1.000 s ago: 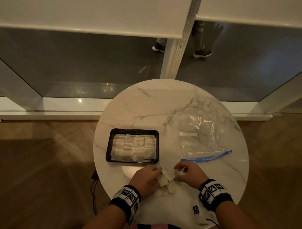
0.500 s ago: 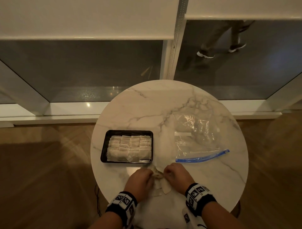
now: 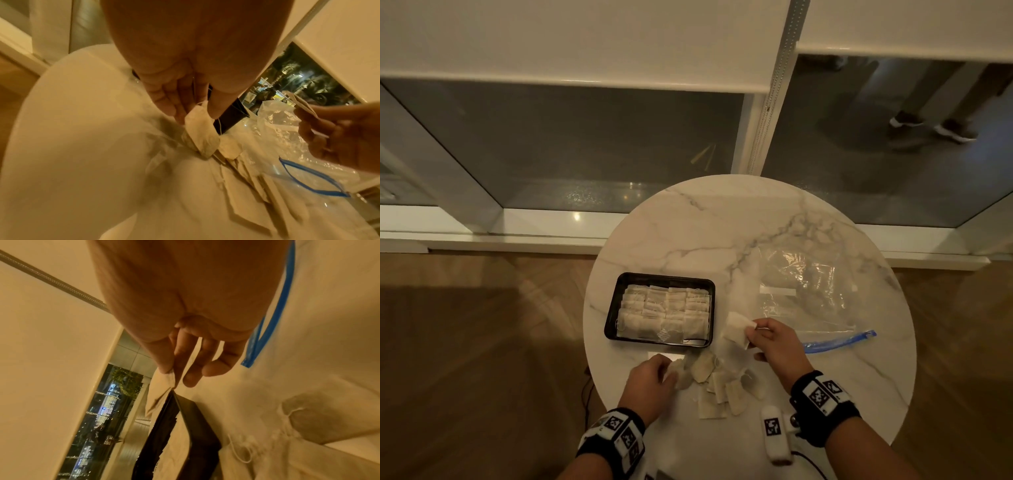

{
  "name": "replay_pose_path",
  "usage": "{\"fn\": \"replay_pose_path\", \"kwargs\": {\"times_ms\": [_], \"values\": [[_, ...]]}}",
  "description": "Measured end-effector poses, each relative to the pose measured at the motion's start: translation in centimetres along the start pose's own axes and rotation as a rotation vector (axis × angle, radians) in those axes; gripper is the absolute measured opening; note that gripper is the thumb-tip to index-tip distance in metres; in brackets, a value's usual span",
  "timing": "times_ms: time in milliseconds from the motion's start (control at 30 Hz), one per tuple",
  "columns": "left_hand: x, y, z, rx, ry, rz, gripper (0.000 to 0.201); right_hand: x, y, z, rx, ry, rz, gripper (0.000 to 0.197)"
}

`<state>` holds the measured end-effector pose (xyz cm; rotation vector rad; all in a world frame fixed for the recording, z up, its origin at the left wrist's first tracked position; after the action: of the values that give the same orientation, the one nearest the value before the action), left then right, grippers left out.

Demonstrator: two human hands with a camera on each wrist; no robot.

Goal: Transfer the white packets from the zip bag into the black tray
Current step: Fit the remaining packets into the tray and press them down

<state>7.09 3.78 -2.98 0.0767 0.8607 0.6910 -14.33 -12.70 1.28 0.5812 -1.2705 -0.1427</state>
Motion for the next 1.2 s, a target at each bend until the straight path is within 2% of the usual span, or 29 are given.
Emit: {"fn": "replay_pose_path", "kwargs": {"times_ms": [133, 300, 367, 467, 533, 633, 900, 1067, 1200], "values": [[-0.1, -0.1, 0.9, -0.117, -0.068, -0.102, 0.007, 1.3, -0.1, -2.0, 0.002, 0.054, 0.055, 0.006], [-0.9, -0.5, 2.6, -0.183, -0.202, -0.348, 0.015, 2.6, -0.8, -5.5, -0.012, 0.219, 0.157, 0.002], [-1.3, -1.1, 3.2, -0.178, -0.287, -0.413, 0.023, 2.6, -1.5, -6.9, -0.009, 0.31, 0.188, 0.004], [-1.5, -2.1, 3.2, -0.08, -0.448, -0.488, 0.037, 2.7, -2.2, -8.7, -0.034, 0.536, 0.233, 0.006], [-1.2, -2.7, 2.9, 0.001, -0.561, -0.497, 0.045, 2.5, -2.3, -9.6, -0.009, 0.704, 0.236, 0.007], [-0.7, -3.4, 2.7, 0.048, -0.65, -0.489, 0.048, 2.3, -2.4, -10.5, 0.043, 0.938, 0.228, 0.012], [-0.5, -3.8, 2.5, 0.096, -0.669, -0.479, 0.05, 3.0, -2.5, -11.8, 0.035, 1.299, 0.356, 0.018], [-0.9, -3.9, 2.1, 0.116, -0.654, -0.5, 0.049, 3.4, -2.5, -12.0, -0.015, 1.351, 0.362, 0.021], [-1.5, -4.0, 1.5, 0.133, -0.622, -0.53, 0.049, 3.5, -2.6, -11.7, -0.04, 1.218, 0.39, 0.02]]}}
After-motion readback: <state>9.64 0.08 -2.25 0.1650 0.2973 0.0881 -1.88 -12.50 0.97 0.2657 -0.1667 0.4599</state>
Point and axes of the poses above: each hand's wrist, its own y-axis away from the middle knuckle, its own z-axis out of the back of the hand, x = y × z, the point moved 3 cm from there along -y, towards the middle knuckle, and after that the axes turned 6 degrees about -x, right-handed, at the moved point
